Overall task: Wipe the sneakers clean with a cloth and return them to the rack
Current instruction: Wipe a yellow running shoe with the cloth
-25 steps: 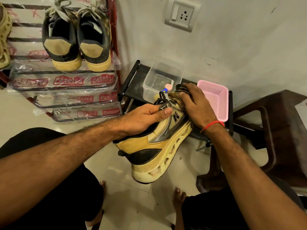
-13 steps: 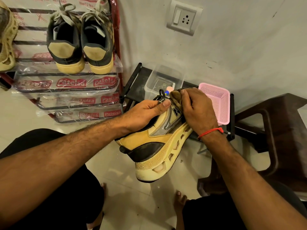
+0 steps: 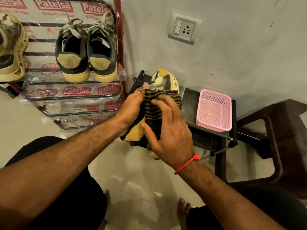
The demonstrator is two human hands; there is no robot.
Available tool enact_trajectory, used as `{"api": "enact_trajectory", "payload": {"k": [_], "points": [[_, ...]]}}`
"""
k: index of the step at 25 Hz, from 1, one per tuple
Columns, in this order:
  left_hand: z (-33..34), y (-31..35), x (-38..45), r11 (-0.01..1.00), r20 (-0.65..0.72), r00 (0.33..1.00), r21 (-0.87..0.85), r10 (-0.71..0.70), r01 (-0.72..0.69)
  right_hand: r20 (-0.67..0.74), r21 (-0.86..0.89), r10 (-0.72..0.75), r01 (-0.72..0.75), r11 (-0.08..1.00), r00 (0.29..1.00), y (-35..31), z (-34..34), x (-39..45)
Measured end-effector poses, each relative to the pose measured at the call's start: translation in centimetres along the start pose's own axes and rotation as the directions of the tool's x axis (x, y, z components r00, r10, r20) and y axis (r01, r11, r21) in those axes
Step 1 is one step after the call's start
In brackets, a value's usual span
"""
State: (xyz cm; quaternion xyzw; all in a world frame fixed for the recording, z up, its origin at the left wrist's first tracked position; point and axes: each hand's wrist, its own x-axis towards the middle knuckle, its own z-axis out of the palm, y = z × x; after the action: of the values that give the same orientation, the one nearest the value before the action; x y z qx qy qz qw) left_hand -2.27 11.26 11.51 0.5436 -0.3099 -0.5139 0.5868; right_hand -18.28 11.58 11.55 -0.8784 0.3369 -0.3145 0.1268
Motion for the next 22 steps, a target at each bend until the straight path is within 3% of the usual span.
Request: {"api": "enact_trajectory", "payload": {"k": [2, 5, 8, 11, 15, 18, 22], "points": [[0.5, 0.2, -0.2, 1.000, -0.042, 0.999, 0.013, 0.004, -0.003, 0.106, -0.070, 0.079, -0.072, 0.995, 0.991, 0.8, -0.6, 1.1], [0.8, 0.2, -0.4, 0.998, 0.017, 0.999, -0.028, -0.052, 0.053, 0.278, -0.176, 0.142, -0.095, 0.980, 0.950, 1.5, -1.1, 1.7], [1.1, 0.2, -0.9, 0.991, 0.058, 0.993, -0.068, -0.107, 0.111, 0.353, -0.131, 0.155, -0.116, 0.985, 0.922, 1.6, -0.4, 1.1], [1.4, 0.1, -1.1, 0.998, 0.117, 0.991, 0.007, -0.059, 0.058, 0.273, -0.072, 0.185, -0.171, 0.983, 0.944, 2.6, 0.3, 1.2], [1.8, -0.5, -1.8, 0.996, 0.280, 0.958, 0.078, -0.066, 0.045, 0.024, -0.122, 0.255, -0.251, 0.960, 0.967, 5.3, -0.9, 3.0], [2.4, -0.8, -2.7, 0.977, 0.391, 0.911, 0.207, -0.129, 0.049, 0.044, -0.045, 0.364, -0.362, 0.931, 0.930, 7.8, -2.8, 4.0], [3.3, -1.0, -2.9, 0.982, 0.436, 0.887, 0.169, -0.153, 0.086, 0.165, 0.038, 0.501, -0.513, 0.858, 0.850, 9.2, -4.5, 4.8]]}}
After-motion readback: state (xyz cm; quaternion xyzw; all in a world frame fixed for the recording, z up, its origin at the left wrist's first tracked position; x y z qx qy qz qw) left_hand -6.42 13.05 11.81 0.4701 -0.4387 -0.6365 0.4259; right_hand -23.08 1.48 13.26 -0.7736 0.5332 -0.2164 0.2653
